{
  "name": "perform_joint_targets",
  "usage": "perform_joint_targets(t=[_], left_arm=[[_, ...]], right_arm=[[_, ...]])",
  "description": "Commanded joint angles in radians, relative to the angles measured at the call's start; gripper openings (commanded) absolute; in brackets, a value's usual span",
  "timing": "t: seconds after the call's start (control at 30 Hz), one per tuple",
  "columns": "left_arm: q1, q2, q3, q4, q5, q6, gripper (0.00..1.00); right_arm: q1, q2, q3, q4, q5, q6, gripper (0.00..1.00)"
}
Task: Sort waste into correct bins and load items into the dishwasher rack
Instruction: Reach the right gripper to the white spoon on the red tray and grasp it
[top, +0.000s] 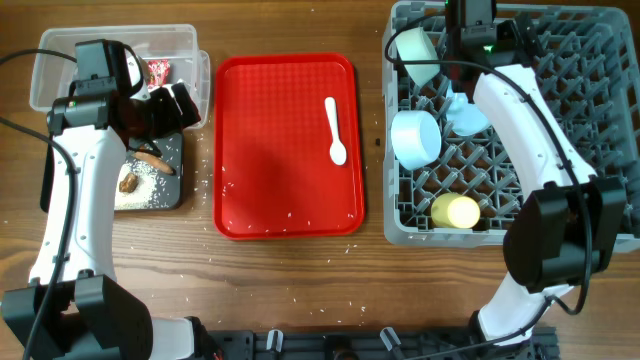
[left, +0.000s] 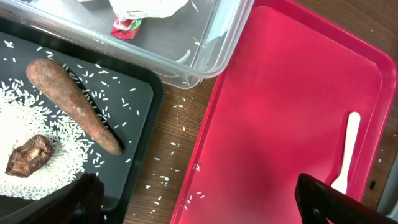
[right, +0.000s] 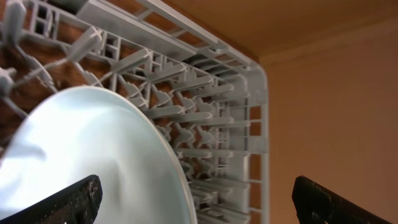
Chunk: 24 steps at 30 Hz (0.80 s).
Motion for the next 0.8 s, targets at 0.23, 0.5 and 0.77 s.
perform_joint_targets(t=[0.23, 0.5, 0.77], left_arm=[[0.001, -0.011, 0.013, 0.002, 0.001, 0.002, 1.0], [0.001, -0.011, 0.013, 0.002, 0.001, 0.002, 1.0], [0.001, -0.011, 0.013, 0.002, 0.001, 0.002, 1.0]], right_arm=[[0.004, -0.326, 0.015, -0.168, -1.176, 0.214, 1.0], [0.183, -0.101, -0.012, -0.077, -1.105, 0.666, 0.75], [0.361, 0.187, -0.012, -0.062, -0.869, 0.733, 0.51]])
